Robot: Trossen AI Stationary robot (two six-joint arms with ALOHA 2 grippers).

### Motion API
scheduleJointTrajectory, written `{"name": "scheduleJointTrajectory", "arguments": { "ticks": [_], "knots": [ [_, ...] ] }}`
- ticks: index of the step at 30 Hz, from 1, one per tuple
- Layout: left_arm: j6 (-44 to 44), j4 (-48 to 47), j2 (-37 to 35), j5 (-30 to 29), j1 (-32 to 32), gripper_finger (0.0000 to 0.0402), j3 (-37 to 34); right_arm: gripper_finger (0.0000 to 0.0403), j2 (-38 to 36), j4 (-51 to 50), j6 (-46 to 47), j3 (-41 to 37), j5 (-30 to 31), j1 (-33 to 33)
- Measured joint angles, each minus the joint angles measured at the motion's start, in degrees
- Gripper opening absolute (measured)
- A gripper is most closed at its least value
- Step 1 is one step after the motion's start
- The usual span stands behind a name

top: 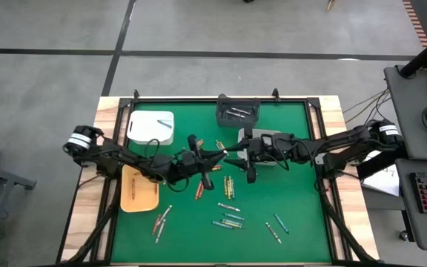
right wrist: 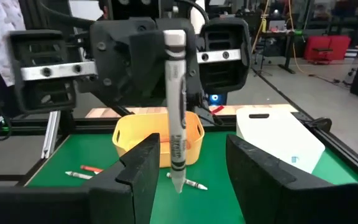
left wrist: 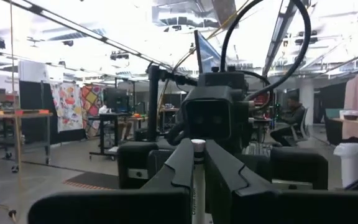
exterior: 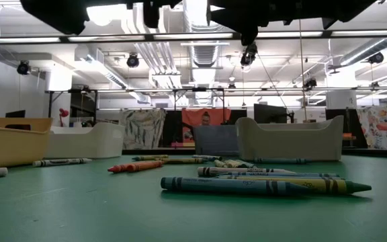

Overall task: Sort crayons
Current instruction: Put the white crayon into the black bin

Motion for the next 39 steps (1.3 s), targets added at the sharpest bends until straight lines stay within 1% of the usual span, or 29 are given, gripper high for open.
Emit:
{"name": "scheduleJointTrajectory", "arguments": {
  "ticks": [5, 8, 11, 14, 17, 21, 24, 26, 27, 32, 35, 39],
  "knots": [
    [0.1, -1.9, 0.2, 0.0, 0.1, 0.0, 1.5, 0.0166, 0.0, 0.2, -0.6, 0.0, 0.1, 0.0],
    [-0.4, -2.0, 0.2, 0.0, 0.4, 0.0, 1.7, 0.0149, 0.0, 0.4, -1.5, 0.2, 0.1, 0.0],
    [-1.3, -1.9, 0.2, 0.0, 0.5, 0.0, 1.8, 0.0117, 0.0, 0.4, -2.3, 0.7, 0.1, 0.0],
    [-2.4, -1.8, 0.2, 0.0, 0.5, 0.0007, 2.1, 0.0071, 0.0, 0.4, -2.4, 0.7, 0.0, 0.0],
    [-3.2, -1.9, 0.2, 0.0, 0.6, 0.0029, 2.1, 0.0023, 0.0, 0.2, -2.1, 0.7, 0.0, 0.0],
    [-3.7, -3.5, -0.4, 0.0, 0.5, 0.0074, 2.0, 0.0018, 0.0, 0.0, -1.3, 0.7, 0.1, 0.0],
    [-3.6, -7.5, -3.1, 0.0, 0.5, 0.0107, 1.8, 0.0015, -0.3, -0.8, -1.3, 0.7, 2.4, -0.5],
    [-3.6, -12.4, -6.4, 0.0, 0.5, 0.0125, 1.8, 0.0015, -0.6, -5.5, -1.4, 1.9, 5.0, -1.5],
    [-3.7, -15.9, -8.3, 0.0, 0.5, 0.0132, 1.7, 0.0015, -0.8, -9.5, -1.3, 3.2, 6.3, -2.3],
    [-6.6, -34.7, -17.8, -0.3, 0.3, 0.0153, 1.7, 0.0014, 0.6, -34.9, -1.9, 13.4, 11.9, -8.8],
    [-9.1, -43.2, -22.6, -0.4, 0.3, 0.0155, 1.7, 0.0014, 3.4, -47.0, -3.2, 19.8, 13.2, -14.8],
    [-11.4, -51.7, -26.9, -0.5, 0.2, 0.0155, 1.6, 0.0013, 10.1, -57.7, -7.5, 27.6, 13.2, -23.4]
  ]
}}
